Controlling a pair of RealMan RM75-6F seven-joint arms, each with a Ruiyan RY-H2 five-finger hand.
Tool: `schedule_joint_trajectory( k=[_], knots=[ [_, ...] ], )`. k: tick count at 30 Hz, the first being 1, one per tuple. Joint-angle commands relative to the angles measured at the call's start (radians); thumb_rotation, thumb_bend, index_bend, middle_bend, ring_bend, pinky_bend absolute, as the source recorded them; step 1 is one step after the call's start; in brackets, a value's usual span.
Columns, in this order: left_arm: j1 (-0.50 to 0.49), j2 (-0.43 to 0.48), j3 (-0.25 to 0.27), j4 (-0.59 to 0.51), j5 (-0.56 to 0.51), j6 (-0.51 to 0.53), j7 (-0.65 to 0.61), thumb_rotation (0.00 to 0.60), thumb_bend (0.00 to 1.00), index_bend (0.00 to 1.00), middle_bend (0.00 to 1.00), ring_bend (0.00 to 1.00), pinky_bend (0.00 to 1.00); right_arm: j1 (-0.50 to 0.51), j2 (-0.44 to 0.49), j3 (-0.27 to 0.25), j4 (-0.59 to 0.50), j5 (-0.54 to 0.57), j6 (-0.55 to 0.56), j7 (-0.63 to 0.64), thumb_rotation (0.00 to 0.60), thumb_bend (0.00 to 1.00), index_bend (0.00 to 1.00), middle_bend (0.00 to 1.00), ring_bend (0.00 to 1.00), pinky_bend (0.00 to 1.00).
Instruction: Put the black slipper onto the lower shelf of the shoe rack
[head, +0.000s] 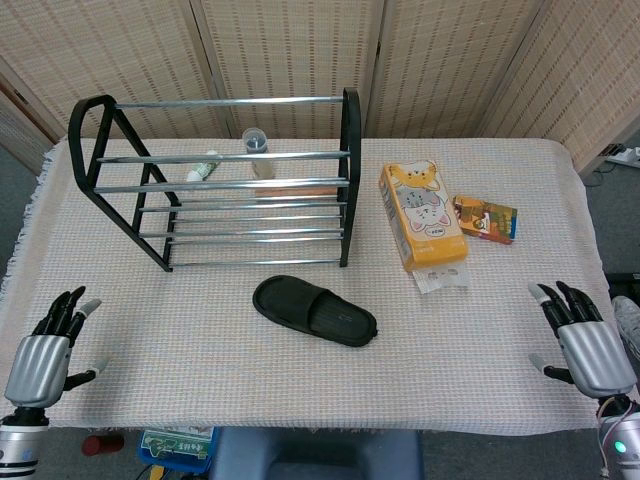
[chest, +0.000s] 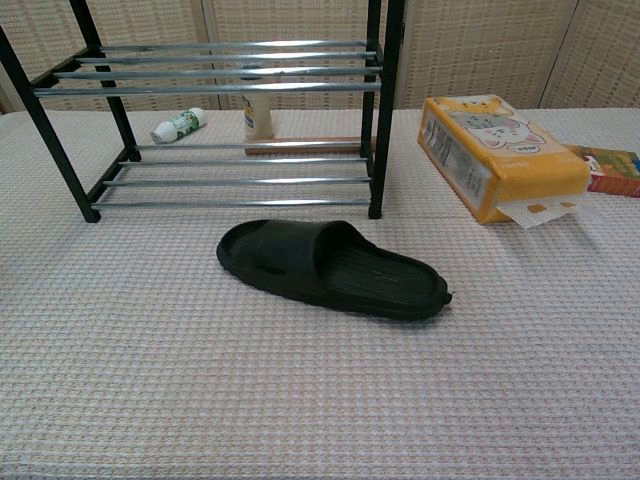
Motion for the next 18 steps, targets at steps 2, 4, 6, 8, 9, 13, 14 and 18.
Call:
schedule_joint_trajectory(
  k=[2, 4, 6, 8, 9, 13, 14, 18],
  knots=[
    [-0.001, -0.003, 0.007, -0.011, 0.008, -0.002, 0.010, 0.600, 0.23, 0.19, 0.07, 0.02, 0.31, -0.026, -0.005, -0.005, 0.035, -0.027, 0.023, 0.037, 0.600, 0.19, 0.00, 0.09, 0.00, 0.09],
    [0.000, -0.002, 0.013, -0.019, 0.012, -0.002, 0.017, 0.600, 0.23, 0.19, 0.07, 0.02, 0.31, -0.035, -0.015, -0.002, 0.053, -0.053, 0.041, 0.043, 0.600, 0.19, 0.00, 0.09, 0.00, 0.09],
    [0.004, -0.001, 0.018, -0.026, 0.017, 0.003, 0.018, 0.600, 0.23, 0.19, 0.07, 0.02, 0.31, -0.044, -0.024, 0.002, 0.063, -0.068, 0.054, 0.037, 0.600, 0.19, 0.00, 0.09, 0.00, 0.09],
    [0.008, 0.001, 0.021, -0.027, 0.018, 0.006, 0.014, 0.600, 0.23, 0.19, 0.07, 0.02, 0.31, -0.048, -0.028, 0.005, 0.064, -0.078, 0.057, 0.038, 0.600, 0.19, 0.00, 0.10, 0.00, 0.09],
    [0.009, 0.003, 0.021, -0.027, 0.016, 0.006, 0.013, 0.600, 0.23, 0.19, 0.07, 0.02, 0.31, -0.050, -0.028, 0.006, 0.063, -0.081, 0.056, 0.039, 0.600, 0.19, 0.00, 0.10, 0.00, 0.09],
    [0.012, 0.007, 0.019, -0.028, 0.013, 0.012, 0.010, 0.600, 0.23, 0.19, 0.07, 0.02, 0.31, -0.052, -0.028, 0.014, 0.061, -0.096, 0.056, 0.035, 0.600, 0.19, 0.00, 0.10, 0.00, 0.09],
    [0.013, 0.007, 0.019, -0.028, 0.013, 0.013, 0.010, 0.600, 0.23, 0.19, 0.07, 0.02, 0.31, -0.053, -0.028, 0.016, 0.061, -0.099, 0.056, 0.034, 0.600, 0.19, 0.00, 0.10, 0.00, 0.09],
    [0.013, 0.009, 0.020, -0.028, 0.010, 0.009, 0.009, 0.600, 0.23, 0.19, 0.07, 0.02, 0.31, -0.059, -0.029, 0.023, 0.059, -0.113, 0.060, 0.031, 0.600, 0.19, 0.00, 0.10, 0.00, 0.09]
  ],
)
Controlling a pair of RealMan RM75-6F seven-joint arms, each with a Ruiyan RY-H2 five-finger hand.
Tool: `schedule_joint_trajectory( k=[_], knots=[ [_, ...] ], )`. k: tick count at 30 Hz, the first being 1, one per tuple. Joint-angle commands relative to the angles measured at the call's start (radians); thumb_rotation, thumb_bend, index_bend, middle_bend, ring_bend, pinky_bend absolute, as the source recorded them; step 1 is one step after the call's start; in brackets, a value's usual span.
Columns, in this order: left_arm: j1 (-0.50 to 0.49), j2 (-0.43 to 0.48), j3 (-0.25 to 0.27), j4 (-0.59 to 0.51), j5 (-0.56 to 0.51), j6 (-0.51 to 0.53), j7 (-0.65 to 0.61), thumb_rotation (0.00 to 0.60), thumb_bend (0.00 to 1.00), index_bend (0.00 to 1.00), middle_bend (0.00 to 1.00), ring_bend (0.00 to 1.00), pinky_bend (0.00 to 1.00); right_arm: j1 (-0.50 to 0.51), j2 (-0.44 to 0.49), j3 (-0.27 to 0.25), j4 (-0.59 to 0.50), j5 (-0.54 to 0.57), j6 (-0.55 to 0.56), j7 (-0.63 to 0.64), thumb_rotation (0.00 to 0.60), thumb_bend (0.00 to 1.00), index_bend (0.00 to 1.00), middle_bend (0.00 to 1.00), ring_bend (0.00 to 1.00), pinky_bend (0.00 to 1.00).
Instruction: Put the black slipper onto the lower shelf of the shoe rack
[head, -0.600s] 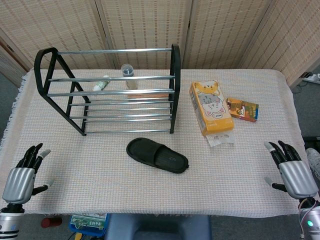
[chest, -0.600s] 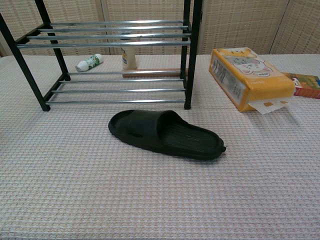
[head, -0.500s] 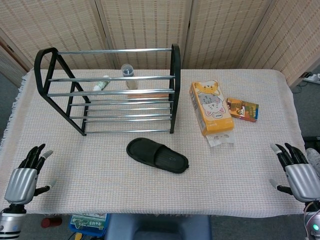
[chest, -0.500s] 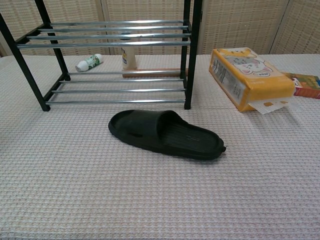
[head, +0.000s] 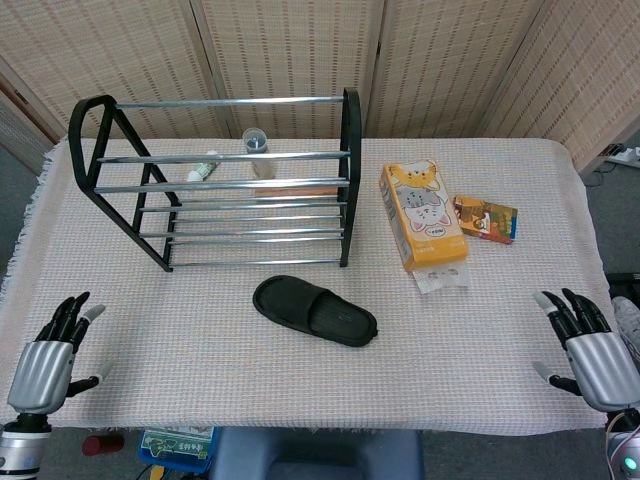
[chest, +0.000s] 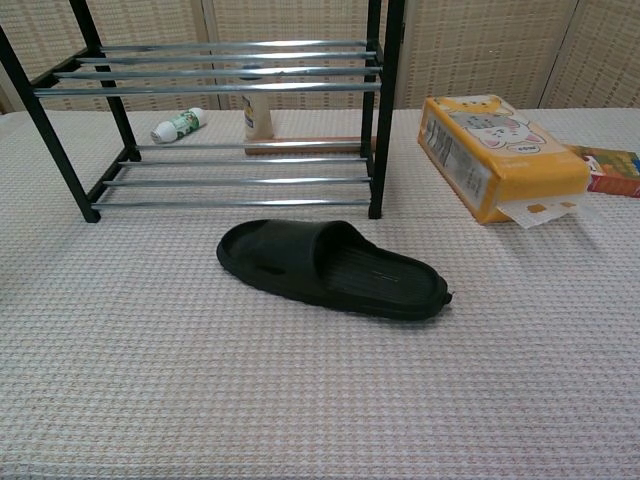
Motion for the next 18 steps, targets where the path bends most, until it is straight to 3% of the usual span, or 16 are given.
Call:
schedule_joint_trajectory(
  k=[1, 8, 12, 14, 18],
  knots=[
    [-0.001, -0.001, 0.000, 0.001, -0.003, -0.003, -0.003, 0.600, 0.23, 0.19, 0.07, 0.02, 0.31, -0.003, -0.001, 0.004, -0.002, -0.006, 0.000, -0.003, 0.600, 0.19, 0.00, 0.10, 0.00, 0.09],
    [-0.003, -0.010, -0.001, 0.009, -0.009, -0.010, -0.011, 0.600, 0.23, 0.19, 0.07, 0.02, 0.31, 0.013, -0.033, 0.008, -0.023, -0.027, -0.048, -0.013, 0.600, 0.19, 0.00, 0.12, 0.03, 0.09],
    [-0.005, -0.014, -0.002, 0.018, -0.010, -0.011, -0.022, 0.600, 0.23, 0.19, 0.07, 0.02, 0.31, 0.080, -0.073, 0.009, -0.039, -0.046, -0.171, -0.031, 0.600, 0.20, 0.00, 0.15, 0.06, 0.09],
    [-0.004, -0.012, -0.002, 0.022, -0.011, -0.010, -0.028, 0.600, 0.23, 0.19, 0.07, 0.02, 0.31, 0.123, -0.090, 0.018, -0.053, -0.036, -0.248, -0.048, 0.600, 0.21, 0.00, 0.21, 0.09, 0.09],
    [0.001, -0.008, 0.001, 0.034, -0.011, -0.006, -0.046, 0.600, 0.23, 0.19, 0.07, 0.02, 0.31, 0.211, -0.142, 0.050, -0.070, 0.006, -0.394, -0.076, 0.600, 0.31, 0.00, 0.30, 0.14, 0.09]
  ],
)
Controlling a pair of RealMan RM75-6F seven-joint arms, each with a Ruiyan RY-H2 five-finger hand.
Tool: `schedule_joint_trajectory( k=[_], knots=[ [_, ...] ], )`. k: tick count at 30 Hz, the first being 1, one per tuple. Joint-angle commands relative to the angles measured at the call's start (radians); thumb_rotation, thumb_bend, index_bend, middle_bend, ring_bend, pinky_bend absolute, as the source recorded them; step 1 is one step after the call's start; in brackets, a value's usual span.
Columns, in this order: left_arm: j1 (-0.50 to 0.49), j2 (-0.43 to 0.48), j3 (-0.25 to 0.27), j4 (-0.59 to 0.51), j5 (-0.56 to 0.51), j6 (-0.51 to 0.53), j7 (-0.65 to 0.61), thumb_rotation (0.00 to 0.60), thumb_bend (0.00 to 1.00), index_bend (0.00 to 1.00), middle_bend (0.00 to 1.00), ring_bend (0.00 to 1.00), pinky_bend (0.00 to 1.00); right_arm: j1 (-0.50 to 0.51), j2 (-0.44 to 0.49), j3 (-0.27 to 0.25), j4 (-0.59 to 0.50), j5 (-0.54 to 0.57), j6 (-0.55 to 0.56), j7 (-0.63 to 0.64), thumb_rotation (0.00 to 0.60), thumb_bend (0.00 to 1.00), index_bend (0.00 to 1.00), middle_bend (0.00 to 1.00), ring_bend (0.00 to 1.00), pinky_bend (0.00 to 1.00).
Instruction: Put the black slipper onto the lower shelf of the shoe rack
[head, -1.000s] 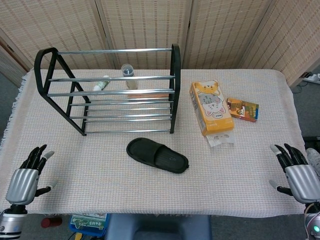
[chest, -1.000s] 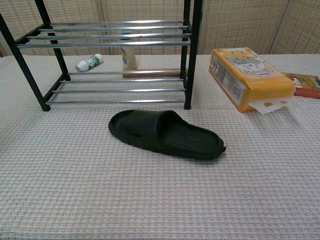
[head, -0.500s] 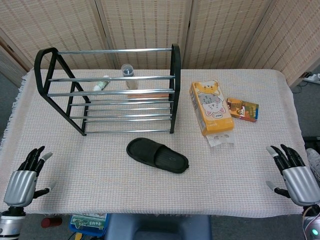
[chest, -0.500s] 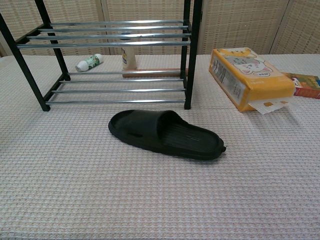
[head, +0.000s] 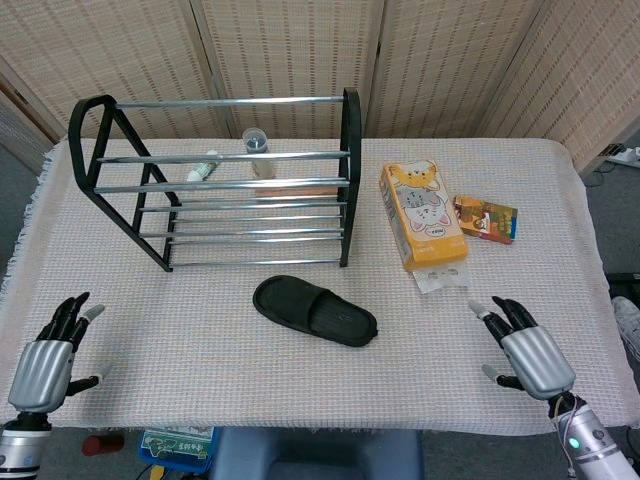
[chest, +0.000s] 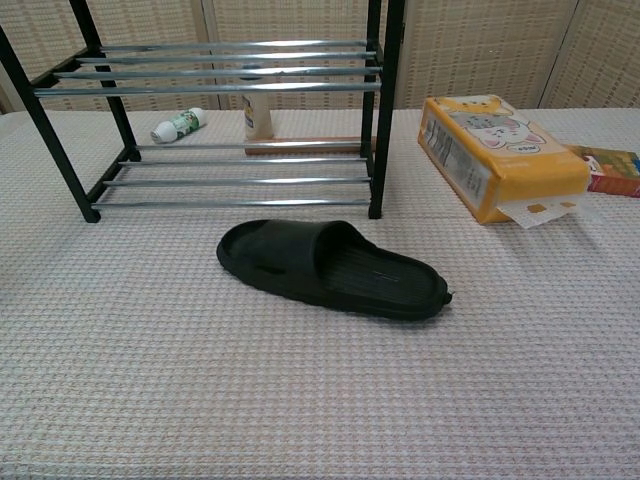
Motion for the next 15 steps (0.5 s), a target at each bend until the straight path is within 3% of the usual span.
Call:
schedule_joint_trajectory(
  k=[1, 9, 15],
  knots=[
    [0.004, 0.002, 0.001, 0.008, -0.002, 0.004, -0.011, 0.600, 0.23, 0.19, 0.07, 0.02, 0.31, 0.111, -0.077, 0.042, -0.016, 0.046, -0.159, -0.028, 0.600, 0.34, 0.00, 0.30, 0.14, 0.09],
    [0.018, 0.004, 0.003, 0.035, -0.012, 0.016, -0.044, 0.600, 0.23, 0.19, 0.07, 0.02, 0.31, 0.266, -0.228, 0.123, 0.081, 0.162, -0.371, -0.007, 0.600, 0.56, 0.00, 0.23, 0.15, 0.09],
    [0.025, 0.006, 0.005, 0.047, -0.018, 0.019, -0.054, 0.600, 0.23, 0.19, 0.07, 0.02, 0.31, 0.337, -0.319, 0.162, 0.170, 0.213, -0.433, 0.000, 0.600, 0.65, 0.00, 0.20, 0.15, 0.09]
  ],
)
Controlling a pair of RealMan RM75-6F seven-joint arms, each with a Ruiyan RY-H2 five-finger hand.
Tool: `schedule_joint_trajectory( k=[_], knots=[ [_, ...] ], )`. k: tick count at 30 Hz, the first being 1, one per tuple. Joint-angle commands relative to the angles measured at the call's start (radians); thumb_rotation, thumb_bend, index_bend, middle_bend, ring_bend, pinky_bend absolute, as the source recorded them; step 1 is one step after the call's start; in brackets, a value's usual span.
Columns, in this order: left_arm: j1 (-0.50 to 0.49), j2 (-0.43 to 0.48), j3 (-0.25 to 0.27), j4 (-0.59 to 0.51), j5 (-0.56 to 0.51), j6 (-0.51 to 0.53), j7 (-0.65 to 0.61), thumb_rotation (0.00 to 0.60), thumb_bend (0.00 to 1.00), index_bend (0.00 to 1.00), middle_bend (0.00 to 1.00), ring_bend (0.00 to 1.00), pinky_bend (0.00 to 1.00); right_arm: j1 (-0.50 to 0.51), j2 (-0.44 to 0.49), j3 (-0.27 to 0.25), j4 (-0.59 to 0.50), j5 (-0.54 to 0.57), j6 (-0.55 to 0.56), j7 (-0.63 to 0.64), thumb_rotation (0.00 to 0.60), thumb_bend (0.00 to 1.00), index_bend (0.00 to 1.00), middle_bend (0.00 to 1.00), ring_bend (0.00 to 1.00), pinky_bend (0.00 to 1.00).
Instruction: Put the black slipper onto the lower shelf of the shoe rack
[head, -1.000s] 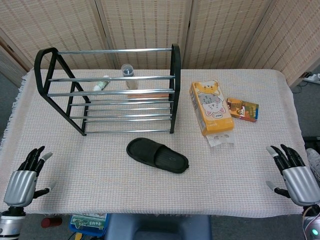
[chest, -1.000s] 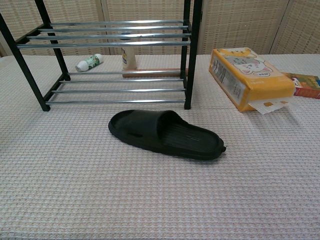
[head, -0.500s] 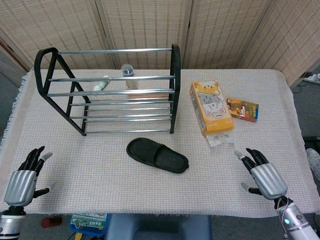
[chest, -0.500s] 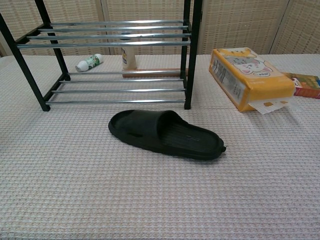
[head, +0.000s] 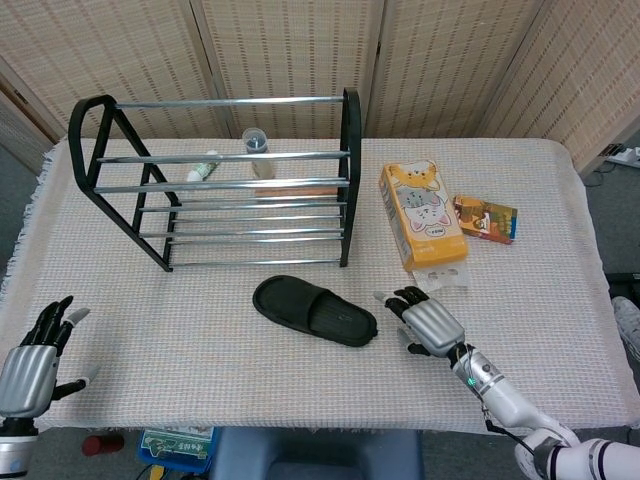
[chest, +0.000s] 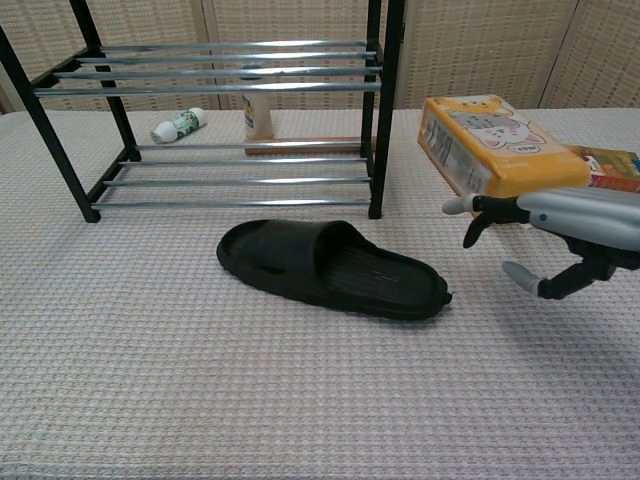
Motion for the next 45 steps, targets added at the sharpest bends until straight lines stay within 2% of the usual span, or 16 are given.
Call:
schedule_joint_trajectory(
  k=[1, 10, 21, 28, 33, 38, 45],
  knots=[
    [0.002, 0.001, 0.000, 0.002, -0.003, 0.001, -0.002, 0.600, 0.23, 0.19, 0.07, 0.02, 0.31, 0.035, -0.049, 0.026, 0.052, 0.031, -0.030, 0.013, 0.600, 0.66, 0.00, 0.20, 0.15, 0.09],
    [0.004, 0.004, -0.004, 0.002, -0.007, 0.002, -0.002, 0.600, 0.23, 0.19, 0.07, 0.02, 0.31, 0.102, -0.132, 0.020, 0.134, 0.042, -0.091, 0.044, 0.600, 0.67, 0.00, 0.20, 0.15, 0.09],
    [0.008, 0.006, -0.006, 0.006, -0.011, 0.002, -0.006, 0.600, 0.23, 0.19, 0.07, 0.02, 0.31, 0.151, -0.165, -0.028, 0.072, -0.039, -0.098, 0.058, 0.600, 0.67, 0.00, 0.20, 0.15, 0.09],
    [0.011, 0.010, -0.007, 0.009, -0.012, 0.007, -0.011, 0.600, 0.23, 0.19, 0.07, 0.02, 0.31, 0.199, -0.236, -0.031, 0.060, -0.062, -0.120, 0.048, 0.600, 0.67, 0.00, 0.20, 0.15, 0.09],
    [0.005, 0.017, -0.011, 0.011, -0.004, 0.006, -0.010, 0.600, 0.23, 0.19, 0.07, 0.02, 0.31, 0.220, -0.270, -0.038, 0.043, -0.115, -0.086, 0.066, 0.600, 0.67, 0.00, 0.20, 0.15, 0.09],
    [-0.014, 0.023, -0.012, 0.023, 0.021, -0.008, -0.022, 0.600, 0.23, 0.19, 0.07, 0.02, 0.31, 0.197, -0.209, -0.053, -0.001, -0.159, 0.000, 0.073, 0.600, 0.64, 0.00, 0.20, 0.15, 0.09],
    [-0.110, 0.020, 0.010, 0.101, 0.162, -0.071, -0.110, 0.600, 0.23, 0.19, 0.07, 0.02, 0.31, 0.110, 0.018, -0.052, -0.134, -0.190, 0.182, 0.001, 0.600, 0.67, 0.00, 0.20, 0.15, 0.09]
  ],
)
